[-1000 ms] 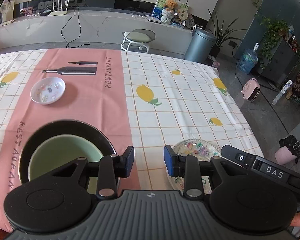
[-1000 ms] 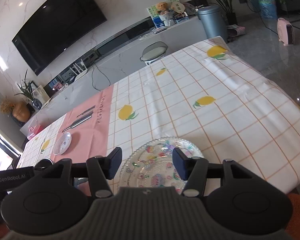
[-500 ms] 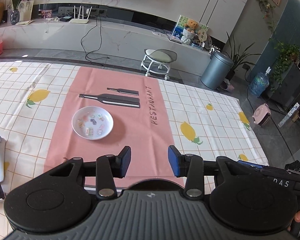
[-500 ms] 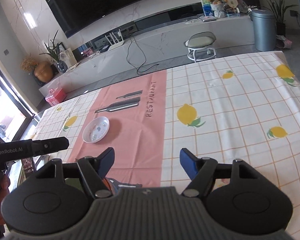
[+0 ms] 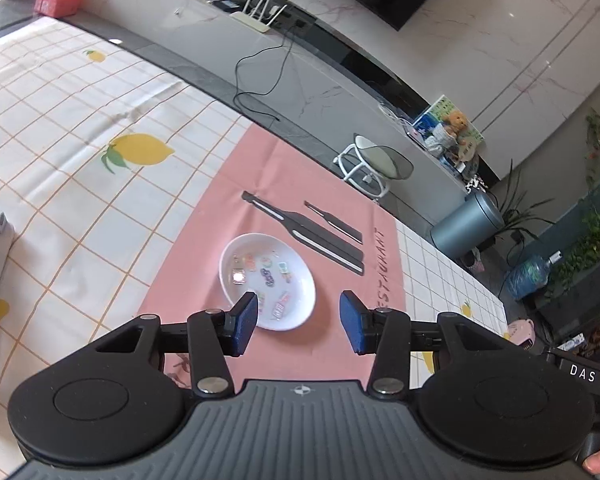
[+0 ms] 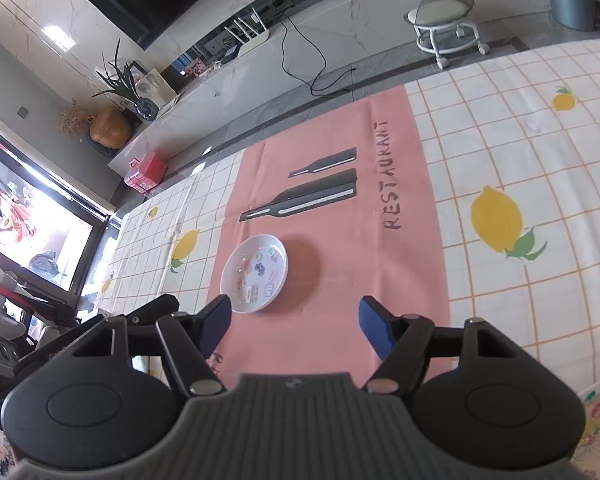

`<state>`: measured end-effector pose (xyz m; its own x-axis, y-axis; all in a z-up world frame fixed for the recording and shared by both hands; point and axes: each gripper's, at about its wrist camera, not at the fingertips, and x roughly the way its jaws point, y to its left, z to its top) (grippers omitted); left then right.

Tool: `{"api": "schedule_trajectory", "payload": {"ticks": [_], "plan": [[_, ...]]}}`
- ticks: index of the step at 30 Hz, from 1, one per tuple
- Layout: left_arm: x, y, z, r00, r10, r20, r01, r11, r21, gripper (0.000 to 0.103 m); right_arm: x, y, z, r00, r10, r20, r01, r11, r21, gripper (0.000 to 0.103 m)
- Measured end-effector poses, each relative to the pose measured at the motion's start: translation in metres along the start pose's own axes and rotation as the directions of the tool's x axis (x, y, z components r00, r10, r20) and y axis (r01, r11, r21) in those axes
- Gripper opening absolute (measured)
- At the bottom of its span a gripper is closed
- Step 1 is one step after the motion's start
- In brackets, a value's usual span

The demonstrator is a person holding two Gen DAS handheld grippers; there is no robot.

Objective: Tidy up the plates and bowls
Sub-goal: 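Move both open tools toward the small white plate with candies, then close both tools on the rim of the small white candy plate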

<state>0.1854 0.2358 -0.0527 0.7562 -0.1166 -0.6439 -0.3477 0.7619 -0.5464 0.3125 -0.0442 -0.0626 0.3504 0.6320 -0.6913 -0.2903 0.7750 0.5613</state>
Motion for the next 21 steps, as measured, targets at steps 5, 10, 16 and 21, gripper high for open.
{"api": "schedule_trajectory", "payload": {"ticks": [5, 10, 16, 21], "plan": [[0.026, 0.019, 0.012, 0.999, 0.034, -0.008, -0.034, 0.999, -0.036, 0.052, 0.041, 0.002, 0.017, 0.998, -0.009, -0.058, 0.011, 1.000, 0.028, 0.058], [0.046, 0.030, 0.015, 0.996, 0.079, -0.030, -0.080, 0.996, -0.047, 0.052, 0.080, 0.003, 0.025, 0.991, -0.013, -0.131, 0.020, 0.999, 0.050, 0.054], [0.060, 0.043, 0.016, 0.992, 0.114, -0.045, -0.118, 0.989, -0.086, 0.052, 0.112, 0.008, 0.030, 0.981, -0.050, -0.185, 0.059, 0.997, 0.042, 0.051], [0.067, 0.049, 0.017, 0.994, 0.100, -0.047, -0.105, 0.989, -0.106, 0.052, 0.130, 0.013, 0.032, 0.976, -0.083, -0.201, 0.090, 0.995, 0.030, 0.051]]}}
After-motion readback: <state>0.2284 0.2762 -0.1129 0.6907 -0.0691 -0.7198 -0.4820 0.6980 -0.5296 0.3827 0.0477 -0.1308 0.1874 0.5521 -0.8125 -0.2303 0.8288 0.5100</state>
